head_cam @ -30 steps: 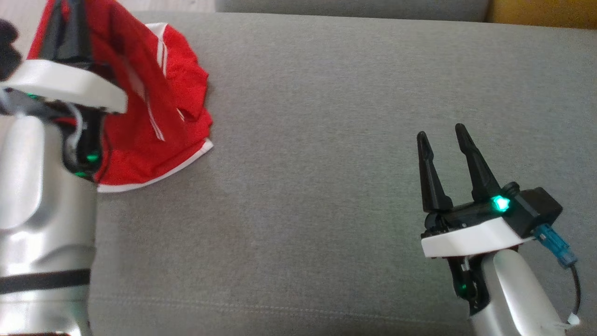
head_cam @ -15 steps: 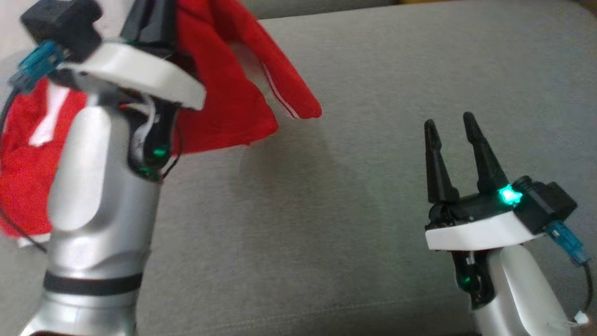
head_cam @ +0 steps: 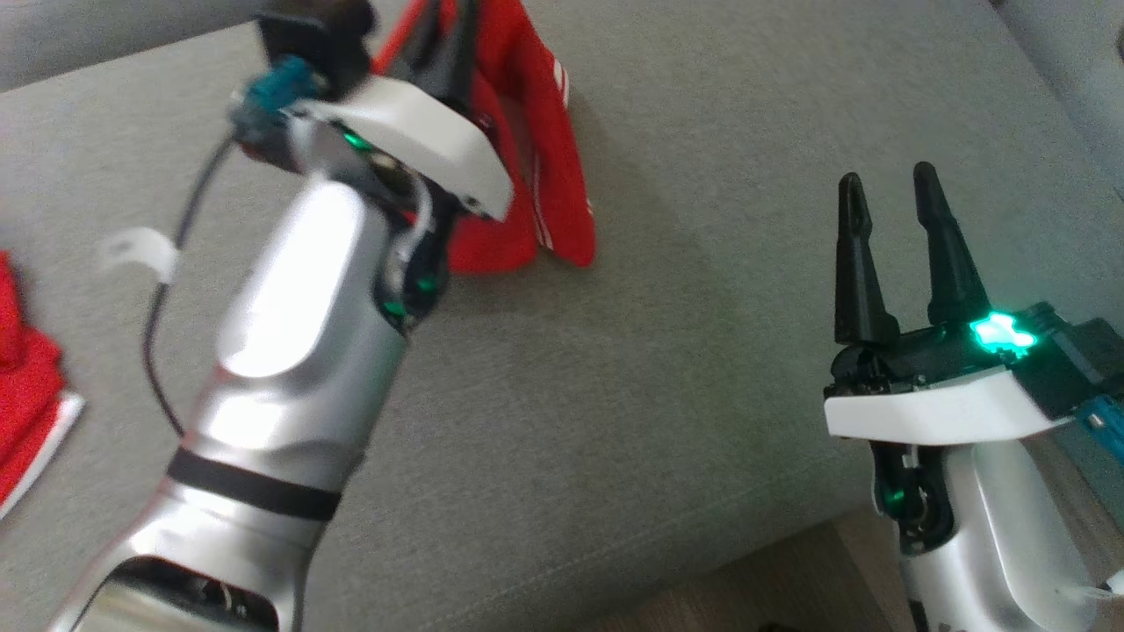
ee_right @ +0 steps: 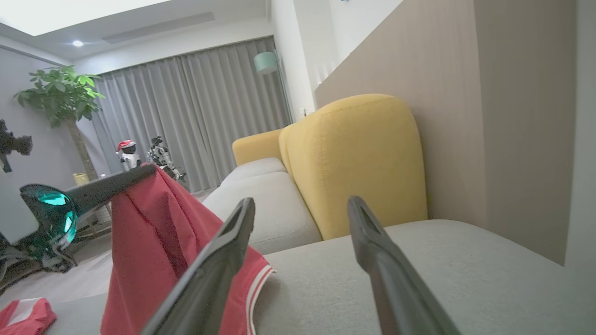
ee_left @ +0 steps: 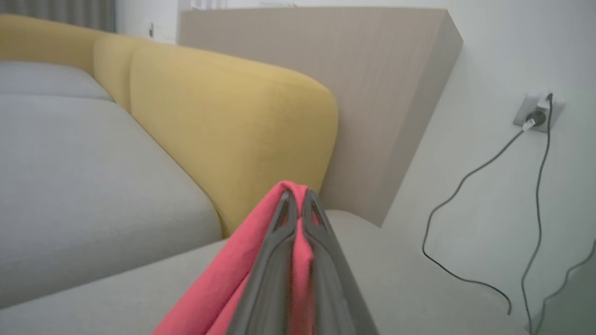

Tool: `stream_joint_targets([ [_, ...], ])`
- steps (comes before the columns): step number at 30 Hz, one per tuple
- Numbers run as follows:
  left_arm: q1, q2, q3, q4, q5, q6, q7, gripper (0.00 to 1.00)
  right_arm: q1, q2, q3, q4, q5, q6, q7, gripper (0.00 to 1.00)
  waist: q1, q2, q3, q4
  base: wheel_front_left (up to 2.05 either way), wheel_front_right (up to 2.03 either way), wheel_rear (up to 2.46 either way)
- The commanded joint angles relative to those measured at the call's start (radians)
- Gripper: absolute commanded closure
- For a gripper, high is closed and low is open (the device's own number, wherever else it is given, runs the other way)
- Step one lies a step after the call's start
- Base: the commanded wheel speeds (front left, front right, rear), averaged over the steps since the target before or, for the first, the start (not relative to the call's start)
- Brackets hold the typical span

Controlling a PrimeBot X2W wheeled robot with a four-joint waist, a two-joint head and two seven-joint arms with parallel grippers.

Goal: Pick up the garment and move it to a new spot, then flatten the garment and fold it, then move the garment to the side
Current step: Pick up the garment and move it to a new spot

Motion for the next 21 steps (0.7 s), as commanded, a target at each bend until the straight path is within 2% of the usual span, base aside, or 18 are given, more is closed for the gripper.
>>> stream_joint_targets([
  [1, -0.067, 0.017, -0.006, -0.019, -0.025, 0.009, -0.012, 1.00, -0.033, -0.001, 0.016, -0.040, 0.009, -0.001, -0.006, 0.00, 0.0000, 0.0000, 0.030, -0.037, 0.00, 0.00, 0.00],
  [3, -0.072, 0.017, -0.073, 0.021, -0.075, 0.020, -0.014, 1.00, -0.035, -0.001, 0.011, -0.041, 0.012, -0.001, -0.006, 0.00, 0.0000, 0.0000, 0.038, -0.045, 0.00, 0.00, 0.00],
  [4, -0.076, 0.017, -0.105, 0.040, -0.090, 0.024, -0.018, 0.31, -0.036, -0.001, 0.009, -0.041, 0.014, -0.001, -0.006, 0.00, 0.0000, 0.0000, 0.040, -0.045, 0.00, 0.00, 0.00],
  [5, -0.078, 0.016, -0.131, 0.056, -0.106, 0.030, -0.025, 0.00, -0.036, -0.001, 0.007, -0.041, 0.014, -0.001, -0.006, 0.00, 0.0000, 0.0000, 0.042, -0.045, 0.00, 0.00, 0.00],
  [9, -0.090, 0.016, -0.185, 0.112, -0.156, 0.048, -0.065, 0.00, -0.036, -0.001, -0.008, -0.042, 0.009, -0.001, -0.006, 0.00, 0.0000, 0.0000, 0.041, -0.015, 0.00, 0.00, 0.00],
  [14, -0.099, 0.022, -0.149, 0.160, -0.189, 0.049, -0.119, 0.00, -0.029, -0.001, -0.023, -0.032, -0.026, -0.001, -0.006, 0.00, 0.0000, 0.0000, 0.010, 0.072, 0.00, 0.00, 0.00],
  [18, -0.065, 0.072, -0.096, 0.150, -0.183, 0.038, -0.138, 0.00, -0.011, -0.001, -0.035, -0.017, -0.071, -0.001, -0.006, 0.00, 0.0000, 0.0000, -0.029, 0.161, 0.00, 0.00, 0.00],
  [21, 0.007, 0.123, -0.048, 0.092, -0.157, 0.031, -0.141, 0.00, 0.010, -0.001, -0.037, 0.000, -0.104, -0.001, -0.006, 0.00, 0.0000, 0.0000, -0.058, 0.229, 0.00, 0.00, 0.00],
])
